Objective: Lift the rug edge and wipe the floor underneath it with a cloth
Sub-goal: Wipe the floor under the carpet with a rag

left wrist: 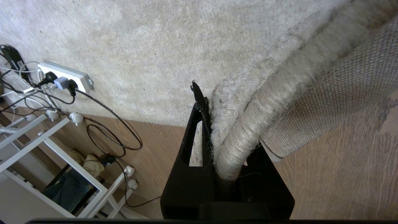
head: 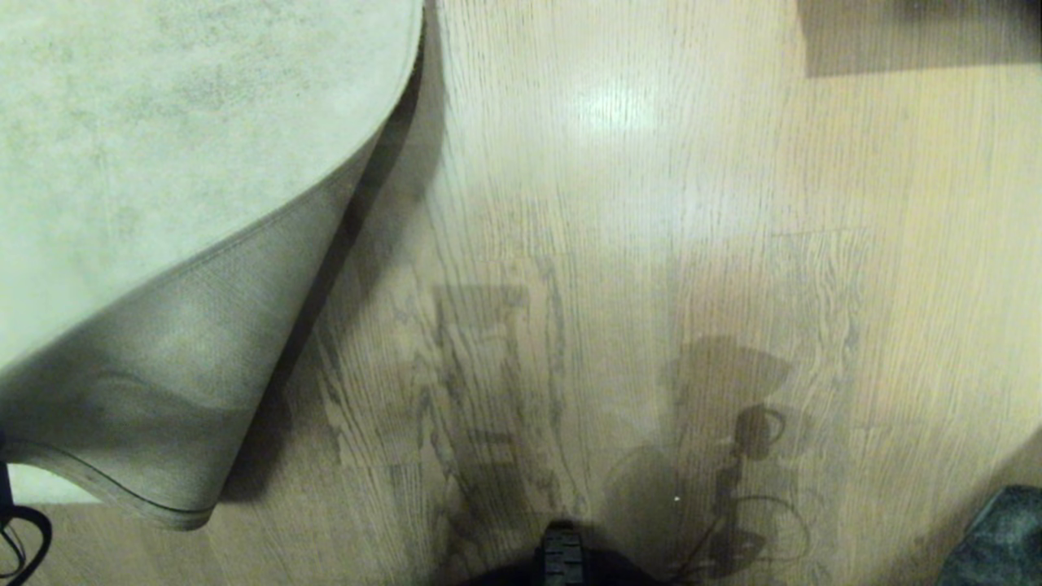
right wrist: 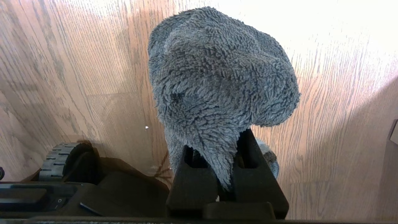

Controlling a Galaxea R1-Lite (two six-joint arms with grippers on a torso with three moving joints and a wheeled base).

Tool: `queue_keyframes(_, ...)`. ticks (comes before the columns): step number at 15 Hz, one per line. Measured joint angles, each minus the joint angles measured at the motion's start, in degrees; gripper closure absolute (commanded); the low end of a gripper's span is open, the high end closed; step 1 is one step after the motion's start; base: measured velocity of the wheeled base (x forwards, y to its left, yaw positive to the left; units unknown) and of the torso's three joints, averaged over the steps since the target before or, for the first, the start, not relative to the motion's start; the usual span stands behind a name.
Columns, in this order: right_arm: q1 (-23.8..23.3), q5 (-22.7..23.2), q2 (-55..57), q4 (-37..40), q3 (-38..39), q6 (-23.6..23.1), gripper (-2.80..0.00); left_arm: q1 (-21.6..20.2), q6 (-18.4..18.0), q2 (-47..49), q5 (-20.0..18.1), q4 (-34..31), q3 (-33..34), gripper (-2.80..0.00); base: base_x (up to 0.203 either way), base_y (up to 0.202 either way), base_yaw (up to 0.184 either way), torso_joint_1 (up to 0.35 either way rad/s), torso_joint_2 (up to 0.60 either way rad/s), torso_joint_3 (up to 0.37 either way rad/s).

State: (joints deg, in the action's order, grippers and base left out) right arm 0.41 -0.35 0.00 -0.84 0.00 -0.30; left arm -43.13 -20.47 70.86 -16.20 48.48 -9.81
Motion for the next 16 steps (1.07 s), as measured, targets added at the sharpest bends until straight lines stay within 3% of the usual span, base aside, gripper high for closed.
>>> queue_keyframes(8,0.0,1.8,0.9,0.3,-0.8,-5.4,0.00,-0.1,0.6,-0.6,0.2,0.0,0.3,0.00,0.000,0.000,0.000,0.000,0.00,0.000)
queue_keyframes(10,0.0,6.1,4.5,0.0,-3.9,-4.9,0.00,0.0,0.6,-0.6,0.1,-0.1,0.4,0.00,0.000,0.000,0.000,0.000,0.00,0.000)
queue_keyframes(13,0.2,16.7,16.3,-2.5,-10.4,-5.1,0.00,0.0,0.6,-0.6,0.1,0.0,1.1,0.00,0.000,0.000,0.000,0.000,0.00,0.000)
queue_keyframes(16,0.7,26.9,32.2,-7.6,-16.8,-8.5,0.00,0.2,0.5,-0.7,0.0,0.0,1.6,0.00,0.000,0.000,0.000,0.000,0.00,0.000)
